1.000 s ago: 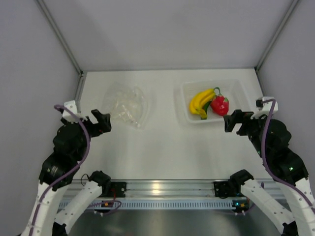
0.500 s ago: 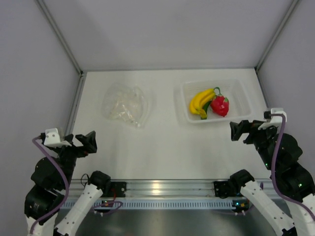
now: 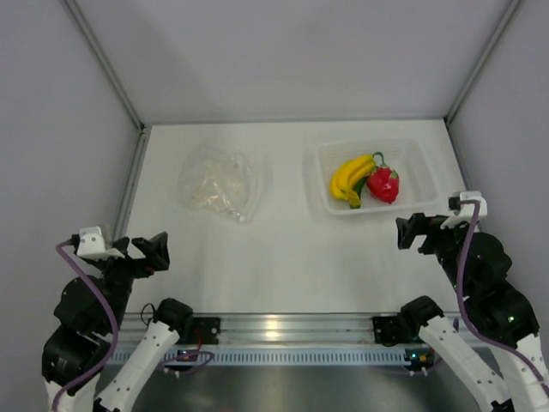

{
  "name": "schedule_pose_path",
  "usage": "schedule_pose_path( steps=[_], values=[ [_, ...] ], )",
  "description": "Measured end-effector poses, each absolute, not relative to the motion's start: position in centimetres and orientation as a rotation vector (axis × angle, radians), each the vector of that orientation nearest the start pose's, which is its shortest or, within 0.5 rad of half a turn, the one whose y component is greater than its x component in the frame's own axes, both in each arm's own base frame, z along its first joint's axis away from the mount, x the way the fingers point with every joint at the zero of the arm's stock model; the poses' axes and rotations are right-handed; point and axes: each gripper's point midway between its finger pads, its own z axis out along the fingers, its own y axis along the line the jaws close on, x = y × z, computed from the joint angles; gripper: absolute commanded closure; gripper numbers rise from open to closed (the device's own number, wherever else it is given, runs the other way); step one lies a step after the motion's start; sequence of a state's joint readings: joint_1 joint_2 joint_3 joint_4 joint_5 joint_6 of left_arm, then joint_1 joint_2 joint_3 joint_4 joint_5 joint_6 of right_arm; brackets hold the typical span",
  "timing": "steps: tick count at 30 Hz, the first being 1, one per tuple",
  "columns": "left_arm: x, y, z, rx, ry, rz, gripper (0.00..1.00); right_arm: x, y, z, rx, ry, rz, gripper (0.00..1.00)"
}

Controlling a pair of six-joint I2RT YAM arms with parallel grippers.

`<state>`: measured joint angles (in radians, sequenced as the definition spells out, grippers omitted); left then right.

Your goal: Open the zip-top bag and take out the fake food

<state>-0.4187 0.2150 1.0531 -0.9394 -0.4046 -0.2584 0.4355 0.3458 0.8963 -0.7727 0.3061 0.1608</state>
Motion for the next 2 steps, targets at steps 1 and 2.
schedule_pose_path(
  steps=[1, 2],
  values=[
    [12.97, 0.72, 32.77, -0.172, 1.658, -0.175, 0.02, 18.04, 3.26, 28.85, -0.026, 1.785, 0.154, 0.00],
    [12.97, 0.72, 32.76, -0.172, 1.659, -0.175, 0.02, 18.05, 3.26, 28.86, -0.026, 1.785, 0.155, 0.01]
  ],
)
